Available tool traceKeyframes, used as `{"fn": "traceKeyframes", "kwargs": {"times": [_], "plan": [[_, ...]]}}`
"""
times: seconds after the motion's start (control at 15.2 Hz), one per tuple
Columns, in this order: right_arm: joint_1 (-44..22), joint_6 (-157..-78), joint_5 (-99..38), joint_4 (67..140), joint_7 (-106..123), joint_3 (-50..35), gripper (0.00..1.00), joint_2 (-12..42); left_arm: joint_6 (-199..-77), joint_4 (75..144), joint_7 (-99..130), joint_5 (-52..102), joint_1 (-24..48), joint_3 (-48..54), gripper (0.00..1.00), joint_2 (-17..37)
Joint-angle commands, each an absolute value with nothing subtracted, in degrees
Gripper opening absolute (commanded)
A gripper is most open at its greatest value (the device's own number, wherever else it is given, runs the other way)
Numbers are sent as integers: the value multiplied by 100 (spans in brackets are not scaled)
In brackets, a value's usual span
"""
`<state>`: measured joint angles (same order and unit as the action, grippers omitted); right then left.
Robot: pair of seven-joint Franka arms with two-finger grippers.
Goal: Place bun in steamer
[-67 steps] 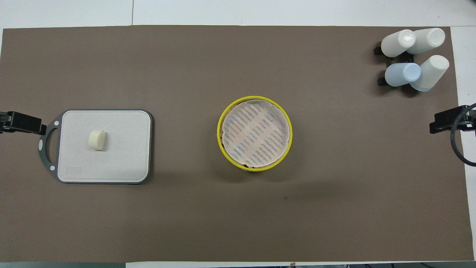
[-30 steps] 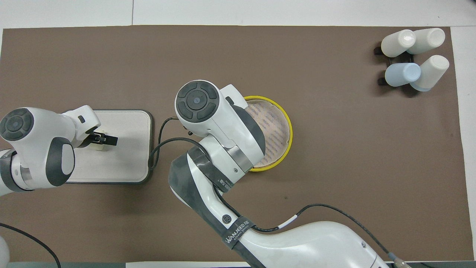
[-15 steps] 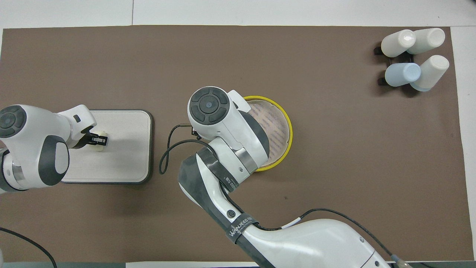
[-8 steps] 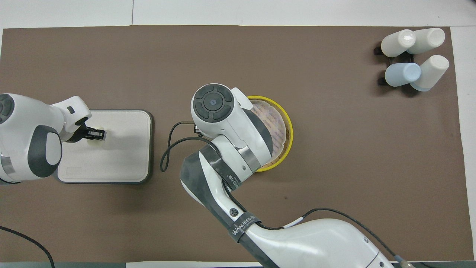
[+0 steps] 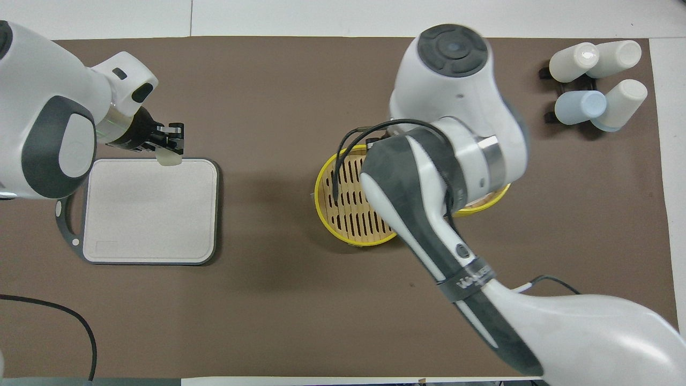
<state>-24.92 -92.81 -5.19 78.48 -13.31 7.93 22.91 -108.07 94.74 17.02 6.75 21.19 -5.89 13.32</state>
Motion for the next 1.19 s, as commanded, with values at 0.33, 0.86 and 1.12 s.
{"fn": "traceKeyframes", "kwargs": {"times": [0.33,0.86,1.12], "plan": [[-1724,-8991,-61,8183,-63,747,0,2118,-12645,9738,4015,695,4339,-703,26,1834],[-1626,-9018,-70,8200,9,747,0,2118,-13403,9791,4122,589,4754,-703,37,2593],[-1626,-9000,-70,8191,9,747,0,2118,-13553,9896,4341,589,4807,-703,82,2602]]}}
